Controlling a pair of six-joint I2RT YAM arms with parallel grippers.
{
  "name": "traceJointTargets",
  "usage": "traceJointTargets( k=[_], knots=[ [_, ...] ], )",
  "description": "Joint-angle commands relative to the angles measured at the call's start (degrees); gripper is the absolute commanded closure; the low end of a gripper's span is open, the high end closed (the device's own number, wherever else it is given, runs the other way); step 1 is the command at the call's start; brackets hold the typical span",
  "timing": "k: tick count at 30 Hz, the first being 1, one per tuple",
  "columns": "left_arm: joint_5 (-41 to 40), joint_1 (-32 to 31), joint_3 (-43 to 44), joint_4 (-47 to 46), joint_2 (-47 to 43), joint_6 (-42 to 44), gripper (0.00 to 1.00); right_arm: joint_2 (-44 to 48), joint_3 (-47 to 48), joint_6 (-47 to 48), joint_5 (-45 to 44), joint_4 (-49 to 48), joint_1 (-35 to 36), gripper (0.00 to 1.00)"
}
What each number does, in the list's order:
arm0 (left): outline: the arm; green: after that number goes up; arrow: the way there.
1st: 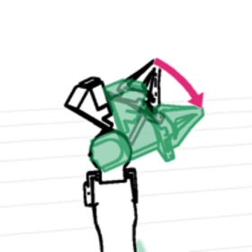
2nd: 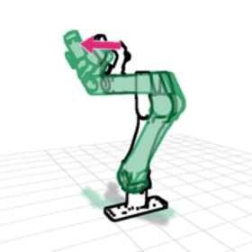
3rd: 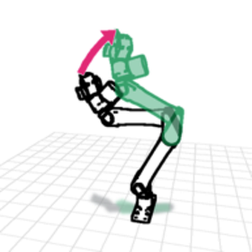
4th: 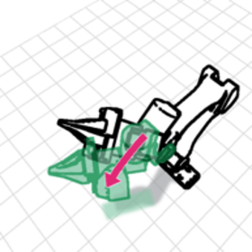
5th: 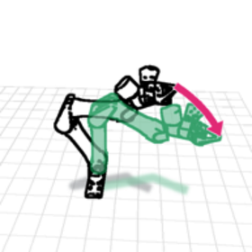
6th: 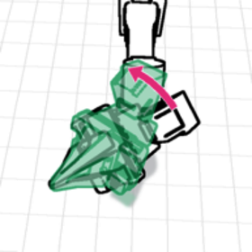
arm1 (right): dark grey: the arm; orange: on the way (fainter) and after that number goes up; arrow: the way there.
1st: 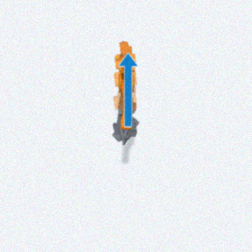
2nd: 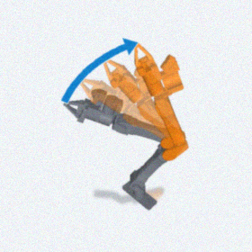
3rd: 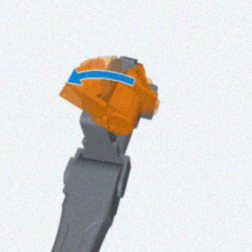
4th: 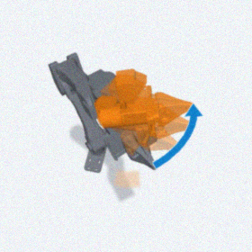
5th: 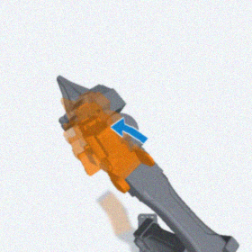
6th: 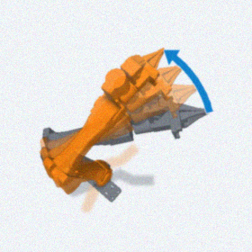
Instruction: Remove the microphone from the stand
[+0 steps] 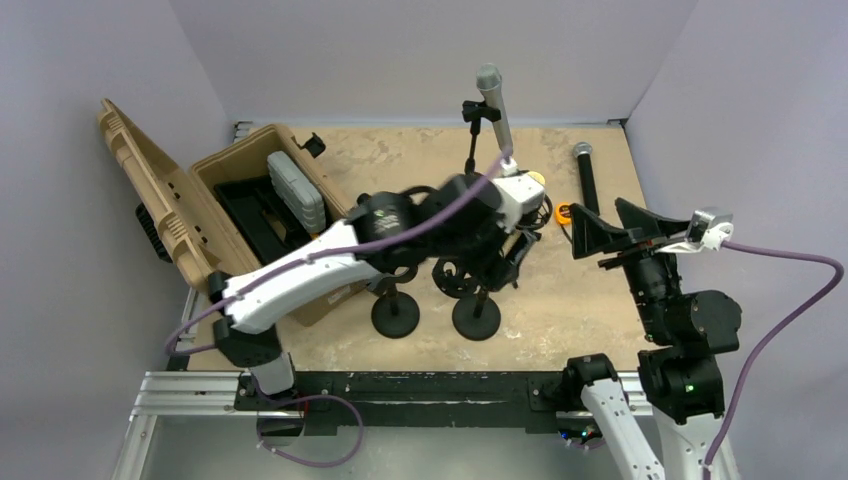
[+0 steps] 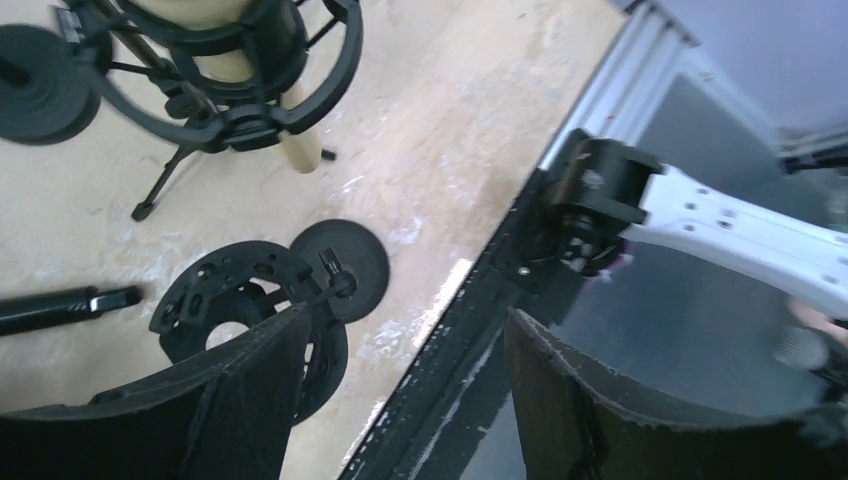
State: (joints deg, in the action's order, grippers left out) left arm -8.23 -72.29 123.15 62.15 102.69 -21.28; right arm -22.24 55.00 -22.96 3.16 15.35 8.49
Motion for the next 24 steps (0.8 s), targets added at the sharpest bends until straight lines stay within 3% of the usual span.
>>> traceJointTargets(
  k=[1, 3, 6, 11, 17, 24],
  knots=[
    [22.77, 6.74, -11.01, -15.18, -14.63, 2.37, 0.30, -2.54, 3.15, 8.67, 9.12, -1.37, -0.22, 0.02],
    [31.30, 11.63, -19.37, -23.78, -20.68, 0.50, 0.27, -3.36, 3.83, 11.93, 18.05, -2.73, 0.10, 0.01],
    [39.86, 17.85, -26.94, -31.13, -26.11, -2.81, 0.26, -4.64, 3.95, 12.63, 23.19, -5.04, 0.62, 0.01],
    [40.63, 21.50, -30.99, -31.90, -29.33, -2.90, 0.24, -10.83, 3.80, 13.16, 20.30, -6.01, 0.82, 0.01],
    [41.98, 24.30, -29.83, -28.09, -29.76, -1.72, 0.24, -17.94, 5.46, 13.19, 14.61, -5.46, 0.91, 0.05],
    [40.92, 25.84, -19.50, -16.79, -28.93, 5.36, 0.22, -23.37, 4.24, 12.72, 15.82, -5.50, 1.33, 0.15]
  ],
)
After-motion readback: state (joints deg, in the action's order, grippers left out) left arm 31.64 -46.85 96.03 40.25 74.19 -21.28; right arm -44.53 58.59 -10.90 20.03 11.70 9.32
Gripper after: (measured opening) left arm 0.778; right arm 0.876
